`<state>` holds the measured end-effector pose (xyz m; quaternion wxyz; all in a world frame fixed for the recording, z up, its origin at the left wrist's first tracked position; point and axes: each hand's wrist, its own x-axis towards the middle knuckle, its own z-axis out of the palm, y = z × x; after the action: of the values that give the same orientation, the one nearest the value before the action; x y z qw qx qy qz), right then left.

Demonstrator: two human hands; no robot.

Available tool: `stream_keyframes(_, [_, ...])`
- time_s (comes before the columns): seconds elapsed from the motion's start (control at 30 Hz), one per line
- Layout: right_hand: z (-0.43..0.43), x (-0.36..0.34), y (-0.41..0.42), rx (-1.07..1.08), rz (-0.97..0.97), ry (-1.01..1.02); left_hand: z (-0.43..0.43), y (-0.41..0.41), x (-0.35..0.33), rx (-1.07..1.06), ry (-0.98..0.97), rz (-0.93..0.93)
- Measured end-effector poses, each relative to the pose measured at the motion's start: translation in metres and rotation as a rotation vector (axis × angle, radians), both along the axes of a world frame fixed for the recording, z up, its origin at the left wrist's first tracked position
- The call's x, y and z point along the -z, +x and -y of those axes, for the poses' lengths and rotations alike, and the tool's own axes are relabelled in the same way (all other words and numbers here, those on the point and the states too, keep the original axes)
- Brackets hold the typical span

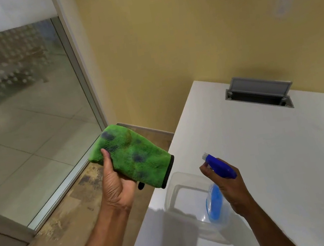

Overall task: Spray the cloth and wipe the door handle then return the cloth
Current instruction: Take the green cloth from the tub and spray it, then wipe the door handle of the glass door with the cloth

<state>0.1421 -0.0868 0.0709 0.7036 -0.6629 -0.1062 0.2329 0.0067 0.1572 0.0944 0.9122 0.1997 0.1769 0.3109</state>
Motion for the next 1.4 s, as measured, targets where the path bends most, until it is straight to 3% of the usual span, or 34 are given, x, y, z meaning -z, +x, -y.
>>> stream_keyframes(0.47, [0.017, 0.015, 0.005, 0.025, -0.028, -0.027, 0.014, 0.006, 0.013, 0.006, -0.005, -0.007])
stream_keyframes(0.8, [0.024, 0.024, -0.014, 0.209, -0.011, -0.061, 0.020, 0.005, -0.001, 0.004, -0.029, -0.010])
stream_keyframes(0.9, [0.027, 0.025, -0.035, 0.377, -0.001, -0.154, 0.021, 0.004, -0.008, 0.004, -0.036, -0.023])
stream_keyframes(1.0, [0.021, 0.013, -0.078, 0.764, -0.054, -0.189, 0.022, 0.001, -0.018, 0.022, -0.040, -0.047])
stream_keyframes(1.07, [0.011, -0.002, -0.107, 0.906, -0.033, -0.186, 0.023, -0.003, -0.028, 0.027, -0.042, -0.063])
stream_keyframes(1.17, [-0.017, -0.035, -0.142, 0.769, 0.078, -0.159, 0.023, -0.009, -0.047, 0.027, -0.015, -0.087])
stream_keyframes(1.27, [-0.047, -0.084, -0.161, 0.517, 0.368, -0.111, 0.024, -0.021, -0.071, 0.044, 0.061, -0.139])
stream_keyframes(1.4, [-0.080, -0.148, -0.147, 0.103, 0.571, -0.132, 0.026, -0.042, -0.103, 0.054, 0.204, -0.189])
